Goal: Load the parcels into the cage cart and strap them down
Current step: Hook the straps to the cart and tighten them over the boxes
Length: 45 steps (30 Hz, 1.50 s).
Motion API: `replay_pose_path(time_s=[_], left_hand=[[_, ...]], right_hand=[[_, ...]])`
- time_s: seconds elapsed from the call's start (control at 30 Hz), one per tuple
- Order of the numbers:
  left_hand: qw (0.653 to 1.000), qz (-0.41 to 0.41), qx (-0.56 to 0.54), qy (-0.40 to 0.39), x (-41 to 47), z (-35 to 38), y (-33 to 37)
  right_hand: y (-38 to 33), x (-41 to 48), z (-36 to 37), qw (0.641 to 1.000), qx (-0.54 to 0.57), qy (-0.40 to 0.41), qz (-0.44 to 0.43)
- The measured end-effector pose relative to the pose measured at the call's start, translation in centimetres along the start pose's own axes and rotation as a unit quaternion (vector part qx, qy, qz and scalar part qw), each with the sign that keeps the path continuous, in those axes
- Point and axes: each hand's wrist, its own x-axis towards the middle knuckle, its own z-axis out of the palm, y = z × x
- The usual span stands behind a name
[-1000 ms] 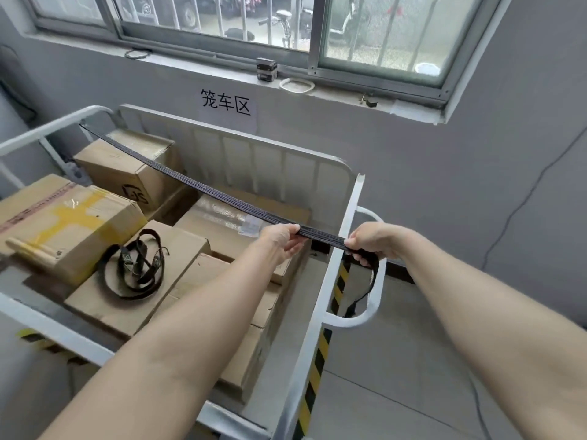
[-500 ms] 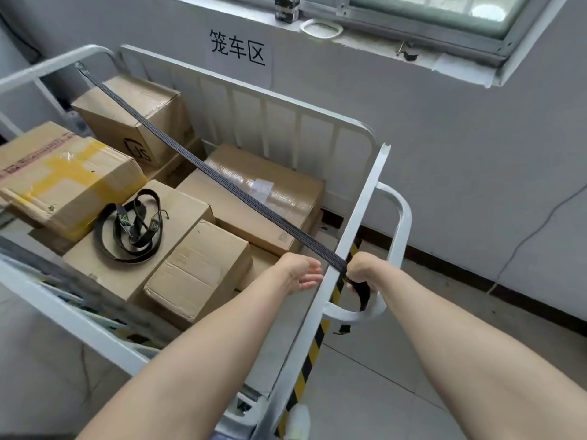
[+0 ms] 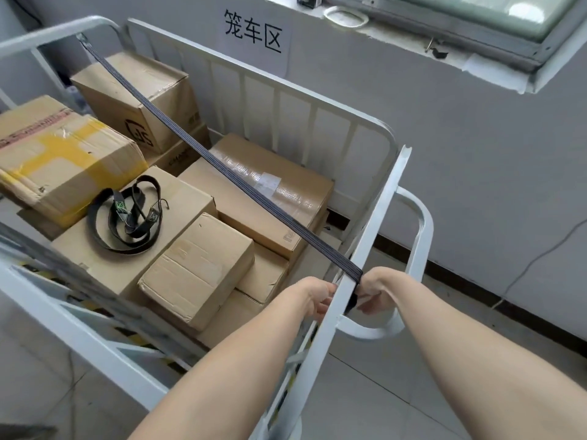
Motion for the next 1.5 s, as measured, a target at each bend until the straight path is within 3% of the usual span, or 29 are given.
replay_pose_path(time_s=[0.3,0.47,0.57,0.8,0.93,1.0,1.1,1.23,1.33,1.5], left_hand=[[0.991,-0.121,0.016,-0.046,2.5,0.0,-1.4],[0.995,-0.102,0.014,-0.011,3.7,0.6,-1.9],[0.996,-0.078,-0.036,0.031,3.5,0.1,-2.2],[0.951,-0.060,-0.289,0.094,0.3,-5.1,0.4],[0.933,-0.037,-0.352,0.067,-2.4,-5.8,1.3],[0.923,-0.008,-0.381,0.058,-3.2,-6.0,1.4],[0.904,0.055,-0.422,0.047,-4.5,-6.2,1.8],[0.863,0.115,-0.488,0.060,-6.2,-8.0,2.4],[0.858,0.152,-0.484,0.082,-7.4,-9.7,2.3],[0.887,0.239,-0.387,0.084,-8.5,-12.1,1.9]], right_hand=[[1.2,1.3,0.2,0.985,0.168,-0.036,0.033],[1.7,2.1,0.6,0.973,0.217,-0.053,0.050],[1.6,1.4,0.5,0.981,0.186,-0.044,0.043],[-1.5,-2.4,0.5,0.993,0.039,0.112,0.025],[-3.4,-4.6,0.7,0.940,-0.046,0.331,-0.070],[-4.8,-5.5,0.7,0.912,-0.055,0.385,-0.129],[-7.0,-7.5,1.8,0.906,-0.121,0.323,-0.244],[-9.1,-8.9,4.0,0.911,-0.155,0.206,-0.323],[-10.8,-9.3,5.6,0.920,-0.162,0.131,-0.333],[-14.8,-9.5,9.3,0.947,-0.119,0.032,-0.297]])
